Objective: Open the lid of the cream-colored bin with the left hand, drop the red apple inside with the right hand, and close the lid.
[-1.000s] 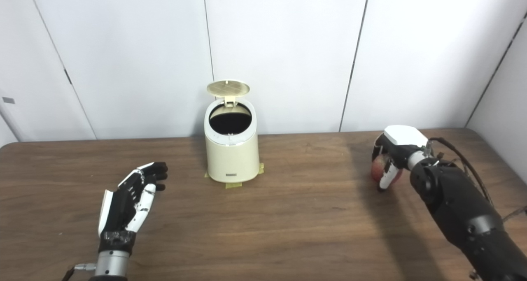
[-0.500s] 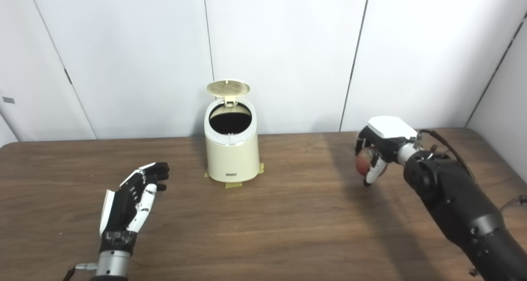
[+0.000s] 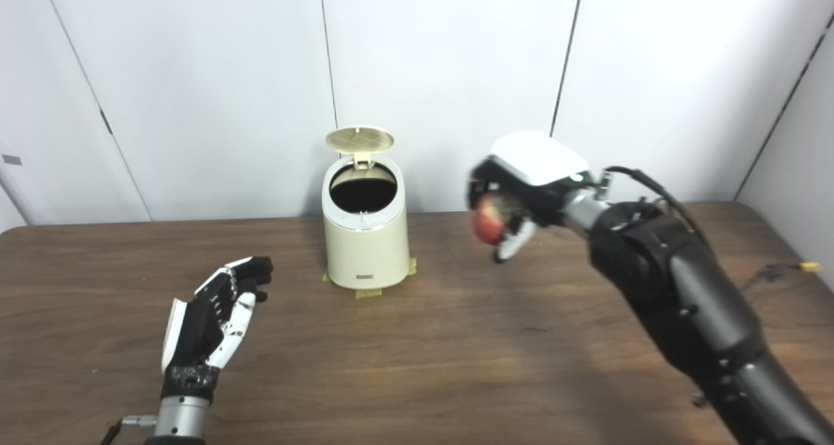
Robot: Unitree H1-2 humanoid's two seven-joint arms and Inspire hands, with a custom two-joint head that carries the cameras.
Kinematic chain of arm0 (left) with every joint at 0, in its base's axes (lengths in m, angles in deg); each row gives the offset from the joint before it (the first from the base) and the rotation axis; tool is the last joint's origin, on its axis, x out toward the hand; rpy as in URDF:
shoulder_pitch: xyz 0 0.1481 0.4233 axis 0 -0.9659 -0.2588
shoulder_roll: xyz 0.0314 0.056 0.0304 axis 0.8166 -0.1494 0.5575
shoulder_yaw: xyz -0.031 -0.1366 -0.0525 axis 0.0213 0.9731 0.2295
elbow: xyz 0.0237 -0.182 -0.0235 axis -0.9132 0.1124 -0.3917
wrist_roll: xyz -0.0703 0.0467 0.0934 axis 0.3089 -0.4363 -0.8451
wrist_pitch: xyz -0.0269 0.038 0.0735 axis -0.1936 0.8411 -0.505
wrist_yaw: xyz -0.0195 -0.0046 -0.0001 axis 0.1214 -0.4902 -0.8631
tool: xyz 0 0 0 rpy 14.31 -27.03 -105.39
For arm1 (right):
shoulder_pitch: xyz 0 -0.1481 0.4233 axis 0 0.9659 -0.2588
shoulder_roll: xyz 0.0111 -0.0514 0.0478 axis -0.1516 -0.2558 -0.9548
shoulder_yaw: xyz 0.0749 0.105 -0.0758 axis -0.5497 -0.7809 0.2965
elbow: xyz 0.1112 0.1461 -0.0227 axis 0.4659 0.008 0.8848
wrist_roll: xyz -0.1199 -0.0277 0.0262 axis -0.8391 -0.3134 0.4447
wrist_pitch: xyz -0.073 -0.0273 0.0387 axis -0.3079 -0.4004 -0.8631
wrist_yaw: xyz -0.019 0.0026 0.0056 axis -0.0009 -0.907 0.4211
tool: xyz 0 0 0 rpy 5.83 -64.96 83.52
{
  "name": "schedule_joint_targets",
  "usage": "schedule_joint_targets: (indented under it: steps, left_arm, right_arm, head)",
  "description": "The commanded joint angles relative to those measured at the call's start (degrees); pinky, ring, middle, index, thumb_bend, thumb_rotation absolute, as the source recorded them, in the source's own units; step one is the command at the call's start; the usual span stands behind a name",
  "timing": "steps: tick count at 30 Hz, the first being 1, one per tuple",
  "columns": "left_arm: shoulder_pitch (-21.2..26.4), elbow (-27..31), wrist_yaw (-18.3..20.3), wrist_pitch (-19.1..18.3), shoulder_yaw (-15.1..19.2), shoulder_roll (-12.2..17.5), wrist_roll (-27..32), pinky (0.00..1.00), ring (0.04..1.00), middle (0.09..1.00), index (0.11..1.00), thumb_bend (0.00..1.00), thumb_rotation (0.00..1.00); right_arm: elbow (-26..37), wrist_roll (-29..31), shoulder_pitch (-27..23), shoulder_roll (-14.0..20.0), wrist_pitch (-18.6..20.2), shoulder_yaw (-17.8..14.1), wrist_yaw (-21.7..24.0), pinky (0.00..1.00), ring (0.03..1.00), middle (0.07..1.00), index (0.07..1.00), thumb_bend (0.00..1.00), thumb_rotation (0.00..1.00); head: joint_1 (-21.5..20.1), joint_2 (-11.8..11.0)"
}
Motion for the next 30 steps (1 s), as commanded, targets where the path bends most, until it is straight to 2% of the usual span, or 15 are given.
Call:
schedule_joint_targets:
  steps: [1, 2, 4, 8, 9, 10, 11, 13, 16, 18, 21, 30]
  left_arm:
    - [1.0, -1.3, -0.7, 2.6, -0.3, 0.1, -1.5, 0.64, 0.724, 0.739, 0.716, 0.2, 0.59]
    - [1.1, -1.7, -0.7, 3.0, -0.3, 0.1, -1.5, 0.64, 0.725, 0.738, 0.716, 0.2, 0.58]
    - [1.2, -2.2, -0.6, 3.4, -0.6, 0.1, -1.2, 0.64, 0.732, 0.74, 0.718, 0.2, 0.55]
    - [1.3, -2.5, -0.9, 2.9, -0.7, -0.2, -1.6, 0.65, 0.736, 0.743, 0.721, 0.21, 0.56]
    - [1.4, -2.6, -0.9, 2.9, -0.7, -0.3, -1.5, 0.65, 0.737, 0.743, 0.722, 0.21, 0.56]
    - [1.5, -2.8, -0.9, 2.9, -0.7, -0.3, -1.4, 0.65, 0.737, 0.743, 0.723, 0.21, 0.55]
    - [1.6, -3.0, -0.9, 3.0, -0.7, -0.4, -1.2, 0.65, 0.737, 0.742, 0.723, 0.21, 0.54]
    - [1.7, -3.2, -1.0, 3.2, -0.7, -0.5, -1.3, 0.65, 0.736, 0.741, 0.724, 0.2, 0.51]
    - [1.8, -3.5, -1.0, 3.4, -0.9, -0.4, -1.5, 0.66, 0.738, 0.742, 0.724, 0.21, 0.51]
    - [1.8, -3.5, -1.2, 3.6, -1.0, -0.4, -1.9, 0.66, 0.738, 0.743, 0.725, 0.2, 0.5]
    - [1.7, -3.1, -1.3, 3.2, -1.1, -0.5, -2.1, 0.65, 0.737, 0.744, 0.724, 0.2, 0.51]
    - [1.7, -2.7, -1.6, 3.0, -1.5, -0.7, -3.2, 0.64, 0.73, 0.739, 0.72, 0.19, 0.51]
  right_arm:
    - [1.8, -0.8, -4.5, -0.4, -0.4, -1.2, -0.8, 0.7, 0.482, 0.509, 0.454, 0.52, 0.0]
    - [1.8, -0.9, -4.9, -1.3, -0.7, -1.2, -1.1, 0.71, 0.486, 0.508, 0.45, 0.52, 0.0]
    - [2.2, -1.9, -5.6, -3.2, -0.7, -0.9, -1.8, 0.54, 0.471, 0.515, 0.454, 0.52, 0.0]
    - [2.3, -1.1, -6.7, -6.7, -1.3, -1.0, -2.3, 0.41, 0.44, 0.524, 0.466, 0.52, 0.0]
    - [2.0, -1.5, -7.1, -7.4, -2.3, -0.7, -2.9, 0.44, 0.44, 0.528, 0.464, 0.52, 0.0]
    - [1.7, -2.4, -7.4, -7.9, -3.4, -0.2, -3.7, 0.52, 0.446, 0.533, 0.458, 0.52, 0.0]
    - [1.2, -3.4, -7.6, -8.4, -4.9, 0.2, -5.1, 0.57, 0.447, 0.534, 0.456, 0.52, 0.0]
    - [0.5, -4.0, -7.6, -9.4, -6.3, 0.3, -6.3, 0.62, 0.445, 0.53, 0.458, 0.52, 0.0]
    - [-1.4, -2.5, -7.8, -12.1, -7.4, 0.4, -7.4, 0.39, 0.431, 0.552, 0.459, 0.51, 0.0]
    - [-2.5, -3.4, -8.2, -13.2, -8.1, 0.9, -8.4, 0.33, 0.44, 0.573, 0.474, 0.5, 0.0]
    - [-4.2, -5.6, -9.3, -14.3, -7.9, 2.2, -8.2, 0.32, 0.438, 0.581, 0.478, 0.49, 0.0]
    - [-13.7, -11.3, -12.1, -16.0, -13.9, 4.9, -18.4, 0.32, 0.446, 0.576, 0.461, 0.49, 0.0]
  head:
    - [0.0, 0.0]
    - [0.0, -0.1]
    - [-0.1, -0.2]
    - [0.2, -0.5]
    - [0.3, -0.6]
    - [0.4, -0.6]
    - [0.5, -0.7]
    - [0.6, -0.7]
    - [0.7, -0.8]
    - [0.8, -0.7]
    - [0.9, -0.6]
    - [1.2, -0.6]
